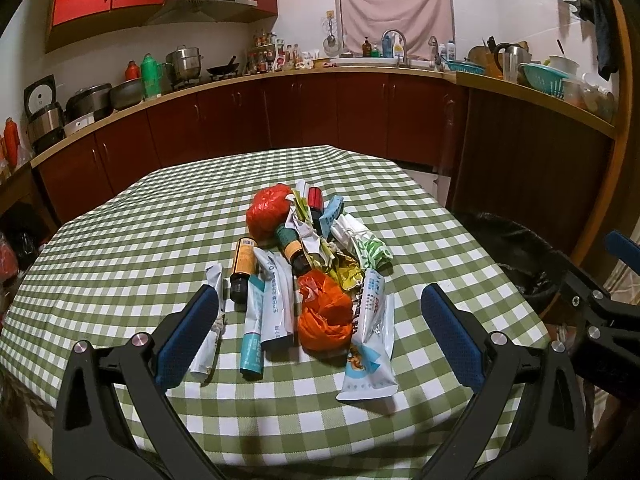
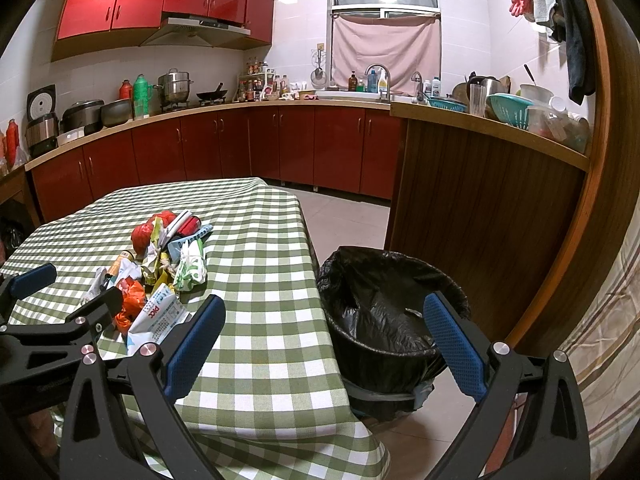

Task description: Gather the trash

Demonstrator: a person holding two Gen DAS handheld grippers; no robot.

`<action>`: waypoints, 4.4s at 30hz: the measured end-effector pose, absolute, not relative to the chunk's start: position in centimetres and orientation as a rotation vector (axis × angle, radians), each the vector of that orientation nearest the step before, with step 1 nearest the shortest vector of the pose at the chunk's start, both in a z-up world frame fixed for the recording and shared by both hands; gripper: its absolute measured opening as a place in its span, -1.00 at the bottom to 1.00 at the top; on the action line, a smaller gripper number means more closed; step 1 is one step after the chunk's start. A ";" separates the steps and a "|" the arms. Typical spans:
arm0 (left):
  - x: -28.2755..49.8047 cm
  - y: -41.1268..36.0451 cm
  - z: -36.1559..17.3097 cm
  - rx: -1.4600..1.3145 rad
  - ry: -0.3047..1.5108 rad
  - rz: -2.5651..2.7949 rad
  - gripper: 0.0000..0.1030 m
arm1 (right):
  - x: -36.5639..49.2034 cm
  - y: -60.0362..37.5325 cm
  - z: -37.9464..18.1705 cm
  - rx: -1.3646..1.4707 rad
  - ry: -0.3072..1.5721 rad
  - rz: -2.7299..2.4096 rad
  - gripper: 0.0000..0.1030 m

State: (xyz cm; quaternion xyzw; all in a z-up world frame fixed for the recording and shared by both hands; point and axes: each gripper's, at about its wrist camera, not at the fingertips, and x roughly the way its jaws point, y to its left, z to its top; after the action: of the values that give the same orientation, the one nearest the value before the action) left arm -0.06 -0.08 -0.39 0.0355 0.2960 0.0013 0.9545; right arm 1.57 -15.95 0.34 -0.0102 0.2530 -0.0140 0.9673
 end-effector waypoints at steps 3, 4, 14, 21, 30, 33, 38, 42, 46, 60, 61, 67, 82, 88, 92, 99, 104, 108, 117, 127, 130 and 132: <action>-0.1 -0.1 -0.4 0.073 0.600 0.003 0.92 | 1.5 -16.0 0.4 -0.020 0.511 -0.028 0.88; 0.0 -0.1 -0.4 0.074 0.600 0.004 0.92 | 1.6 -16.0 0.4 -0.021 0.511 -0.028 0.88; -0.1 -0.1 -0.4 0.069 0.599 0.004 0.92 | 1.5 -16.0 0.4 -0.019 0.512 -0.029 0.88; -0.1 0.0 -0.4 0.065 0.602 0.005 0.92 | 1.6 -16.0 0.3 -0.018 0.511 -0.028 0.88; -0.1 0.0 -0.4 0.066 0.602 0.005 0.92 | 1.6 -16.0 0.3 -0.018 0.511 -0.028 0.88; -0.1 0.0 -0.4 0.066 0.602 0.004 0.92 | 1.6 -16.0 0.3 -0.018 0.511 -0.028 0.88; -0.1 0.0 -0.4 0.066 0.602 0.004 0.92 | 1.6 -16.0 0.3 -0.018 0.511 -0.028 0.88; -0.1 0.0 -0.4 0.066 0.602 0.004 0.92 | 1.6 -16.1 0.3 -0.016 0.511 -0.027 0.88; -0.1 0.1 -0.4 0.065 0.602 0.004 0.92 | 1.6 -16.1 0.2 -0.016 0.511 -0.028 0.88; 0.4 2.2 -0.6 0.061 0.619 0.050 0.92 | 1.9 -15.7 -0.5 -0.020 0.531 -0.022 0.88; 0.5 2.6 -0.6 0.065 0.622 0.061 0.92 | 1.9 -15.5 -0.6 -0.018 0.538 -0.016 0.88; 0.7 5.5 -0.7 0.085 0.634 0.121 0.80 | 2.2 -13.7 -0.9 -0.028 0.566 0.020 0.87; 0.6 12.0 -1.8 0.057 0.675 0.202 0.52 | 3.1 -5.6 -2.0 -0.050 0.663 0.217 0.15; 0.6 12.9 -2.3 0.035 0.693 0.201 0.52 | 3.5 -3.7 -3.2 -0.094 0.719 0.240 0.15; 0.8 12.5 -2.6 0.028 0.703 0.178 0.53 | 4.0 -3.7 -4.1 -0.079 0.764 0.235 0.15; 1.1 11.8 -3.1 0.028 0.717 0.157 0.53 | 4.3 -5.0 -4.4 -0.080 0.774 0.162 0.09; 1.3 11.3 -3.2 0.031 0.722 0.153 0.53 | 4.7 -5.7 -4.4 -0.066 0.773 0.154 0.06; 1.5 11.1 -3.2 0.026 0.729 0.150 0.53 | 5.2 -5.8 -4.2 -0.055 0.767 0.157 0.06; 1.8 10.7 -3.4 0.017 0.742 0.140 0.54 | 6.0 -5.6 -4.4 -0.050 0.771 0.169 -0.12; 2.5 8.8 -3.2 0.009 0.749 0.103 0.54 | 6.1 -7.0 -4.4 -0.041 0.776 0.185 -0.35; 2.5 7.8 -2.9 0.007 0.740 0.084 0.54 | 6.0 -8.0 -4.1 -0.039 0.767 0.179 -0.35; 2.5 7.0 -2.6 0.010 0.731 0.072 0.54 | 5.8 -8.5 -3.9 -0.039 0.762 0.175 -0.35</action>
State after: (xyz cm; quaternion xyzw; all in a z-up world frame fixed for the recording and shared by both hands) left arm 2.47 6.99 -2.59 0.0048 0.3575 0.0353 0.9332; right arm 5.76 -8.54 -3.88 -0.0188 0.3715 0.0855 0.9243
